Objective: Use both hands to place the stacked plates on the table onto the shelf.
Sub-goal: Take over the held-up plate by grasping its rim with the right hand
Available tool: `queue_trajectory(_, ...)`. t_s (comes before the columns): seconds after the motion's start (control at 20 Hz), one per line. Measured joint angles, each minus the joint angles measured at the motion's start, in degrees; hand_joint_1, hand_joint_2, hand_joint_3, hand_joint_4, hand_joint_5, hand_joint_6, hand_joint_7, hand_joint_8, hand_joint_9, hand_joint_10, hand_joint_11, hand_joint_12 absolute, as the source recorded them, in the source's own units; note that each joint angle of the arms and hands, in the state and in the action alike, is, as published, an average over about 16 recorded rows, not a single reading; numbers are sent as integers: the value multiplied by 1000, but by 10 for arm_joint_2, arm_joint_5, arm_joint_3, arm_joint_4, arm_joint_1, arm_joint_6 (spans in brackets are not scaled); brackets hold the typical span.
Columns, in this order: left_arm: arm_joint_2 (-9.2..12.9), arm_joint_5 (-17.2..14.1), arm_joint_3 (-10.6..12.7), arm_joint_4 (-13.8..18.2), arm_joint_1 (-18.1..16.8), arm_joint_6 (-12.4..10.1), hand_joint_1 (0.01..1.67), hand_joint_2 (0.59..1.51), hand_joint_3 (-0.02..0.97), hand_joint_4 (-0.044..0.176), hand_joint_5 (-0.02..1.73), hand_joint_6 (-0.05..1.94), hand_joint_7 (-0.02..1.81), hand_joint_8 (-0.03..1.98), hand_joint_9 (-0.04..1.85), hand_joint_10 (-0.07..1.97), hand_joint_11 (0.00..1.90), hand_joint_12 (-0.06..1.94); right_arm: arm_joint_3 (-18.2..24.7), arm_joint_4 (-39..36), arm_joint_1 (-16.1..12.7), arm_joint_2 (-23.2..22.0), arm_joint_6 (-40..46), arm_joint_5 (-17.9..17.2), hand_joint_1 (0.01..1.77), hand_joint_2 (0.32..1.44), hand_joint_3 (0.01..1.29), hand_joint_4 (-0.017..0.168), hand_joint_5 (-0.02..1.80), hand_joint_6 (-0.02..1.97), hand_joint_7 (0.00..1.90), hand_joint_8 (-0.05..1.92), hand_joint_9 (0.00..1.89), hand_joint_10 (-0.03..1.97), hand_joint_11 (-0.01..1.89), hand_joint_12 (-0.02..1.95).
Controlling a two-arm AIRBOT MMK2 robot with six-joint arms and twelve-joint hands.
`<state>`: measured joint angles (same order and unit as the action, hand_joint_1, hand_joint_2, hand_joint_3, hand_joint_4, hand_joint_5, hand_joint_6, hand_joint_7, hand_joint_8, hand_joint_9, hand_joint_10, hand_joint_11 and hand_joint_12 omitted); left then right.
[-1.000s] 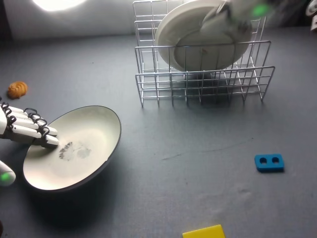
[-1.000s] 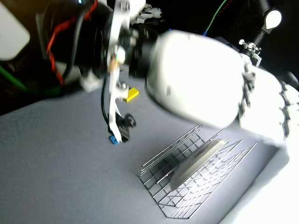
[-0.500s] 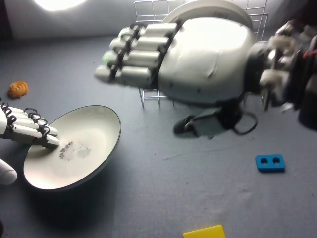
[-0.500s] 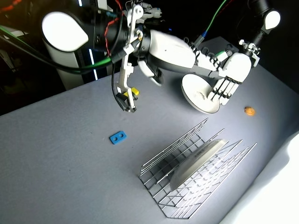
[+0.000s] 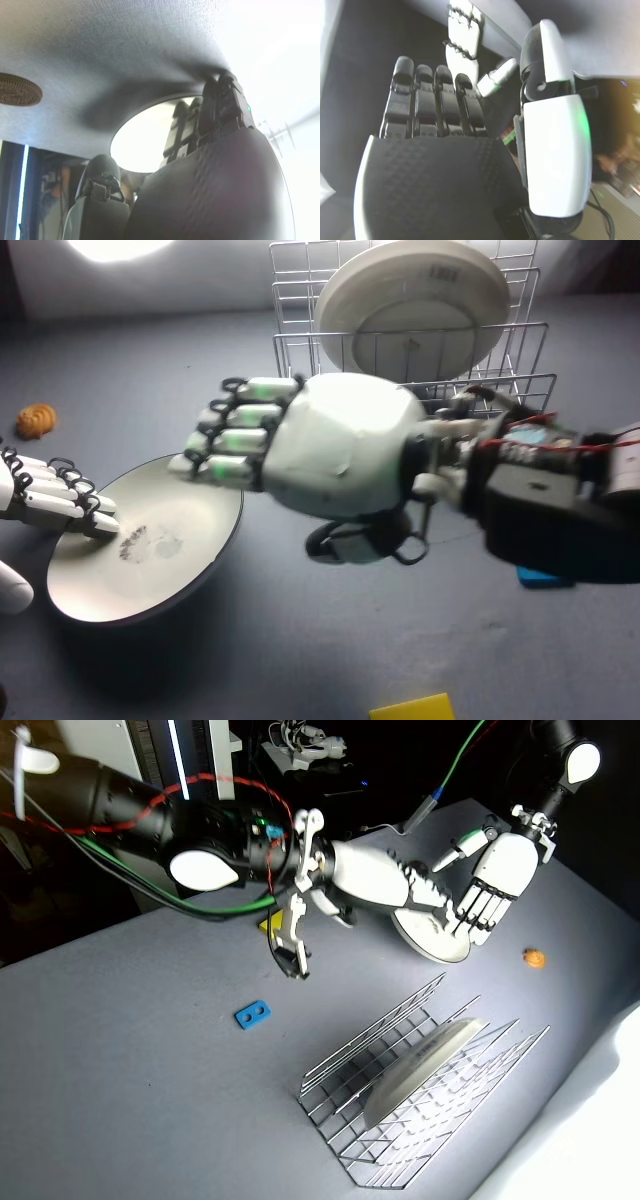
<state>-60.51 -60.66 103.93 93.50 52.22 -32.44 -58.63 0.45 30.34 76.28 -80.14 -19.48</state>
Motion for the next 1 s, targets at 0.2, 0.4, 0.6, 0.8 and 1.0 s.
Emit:
queue_trajectory(0.2,0,-1,1,0,0,0,12,1233,15,-2,40,12,-16,-25,14,18,18,-15,-49,10,17,58,-10,-8,1056,1024,15,4,137,16,167,14,147,16,11,539)
queue_trajectory(0.4,-1,-2,2,0,0,0,12,1231,15,-2,39,8,-16,-25,14,18,18,-15,-93,12,25,112,-14,-12,1072,1015,15,5,156,16,193,14,177,16,11,608)
queue_trajectory(0.6,-1,-2,2,0,1,0,12,1227,14,-2,41,5,-16,-26,14,18,18,-16,-129,13,28,155,-15,-14,1090,1011,15,5,208,16,243,14,228,17,11,737)
queue_trajectory(0.8,-1,-3,3,0,1,0,12,1227,15,-2,45,5,-16,-25,14,18,18,-16,-153,14,28,185,-15,-17,1115,1005,15,5,314,16,355,14,342,25,58,862)
queue_trajectory(1.0,-1,-2,3,2,0,0,13,1227,14,-2,44,6,-15,-26,11,17,18,-18,-167,17,26,201,-13,-26,1139,996,15,2,485,36,546,14,551,34,237,937)
